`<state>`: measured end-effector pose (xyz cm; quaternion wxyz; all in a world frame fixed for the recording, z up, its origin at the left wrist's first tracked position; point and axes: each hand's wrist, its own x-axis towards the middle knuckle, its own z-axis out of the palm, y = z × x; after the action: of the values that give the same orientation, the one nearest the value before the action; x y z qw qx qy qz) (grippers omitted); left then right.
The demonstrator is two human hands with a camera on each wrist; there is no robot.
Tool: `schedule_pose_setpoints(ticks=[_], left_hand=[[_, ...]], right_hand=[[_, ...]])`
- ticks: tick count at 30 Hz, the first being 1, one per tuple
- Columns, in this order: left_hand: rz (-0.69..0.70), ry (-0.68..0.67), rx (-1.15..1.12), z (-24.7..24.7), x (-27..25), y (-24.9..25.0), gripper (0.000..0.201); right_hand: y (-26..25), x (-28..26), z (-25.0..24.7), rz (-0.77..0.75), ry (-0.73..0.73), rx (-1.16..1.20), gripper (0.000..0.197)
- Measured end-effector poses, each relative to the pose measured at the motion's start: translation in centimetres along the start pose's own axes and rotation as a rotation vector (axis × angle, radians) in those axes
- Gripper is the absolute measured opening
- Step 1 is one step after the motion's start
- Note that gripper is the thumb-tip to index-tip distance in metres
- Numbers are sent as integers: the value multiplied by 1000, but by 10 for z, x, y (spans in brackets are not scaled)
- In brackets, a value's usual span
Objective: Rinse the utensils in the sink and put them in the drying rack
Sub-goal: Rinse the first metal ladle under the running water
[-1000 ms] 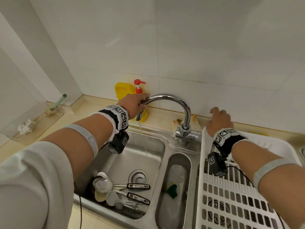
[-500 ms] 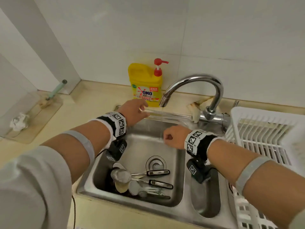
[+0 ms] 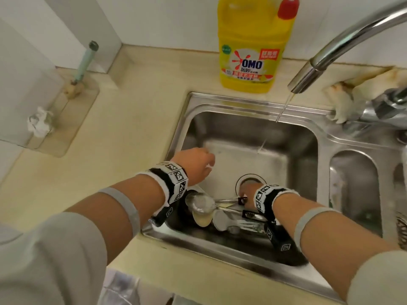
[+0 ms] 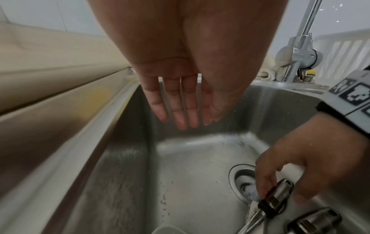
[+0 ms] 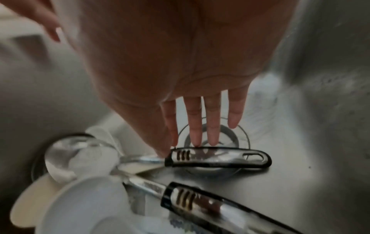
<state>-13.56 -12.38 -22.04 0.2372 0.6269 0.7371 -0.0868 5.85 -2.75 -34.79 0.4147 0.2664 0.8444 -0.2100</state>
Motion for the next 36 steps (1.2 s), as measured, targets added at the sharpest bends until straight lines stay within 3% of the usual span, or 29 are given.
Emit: schedule_pose_setpoints(ticks=[2,6,10,14,26,32,36], left_hand=[[19,10,14,4,2,-3,24],[8,11,-19,9,3,-5,24],[-25,8,-67,9,1,-1,24],[-68,14,-110,4,0,1,23],[-201,59,-181,-40,-24,0,21],[-286,101,-252,-57,-41,-2,23],[-349,135,-332,-59,-39,3,35]], right_hand=[[8,45,26,-5,-73,-86,42],[-16,8,-4,5,-111,-125,43],[-12,8,5,63,-118,-79,40],[-3,-2,0,6,-83,26,41],[8,-72,-31,-144,211,98,33],[12,-103,-53,-135,309,110,22],[31,-132,-74,-72,407,127,18]])
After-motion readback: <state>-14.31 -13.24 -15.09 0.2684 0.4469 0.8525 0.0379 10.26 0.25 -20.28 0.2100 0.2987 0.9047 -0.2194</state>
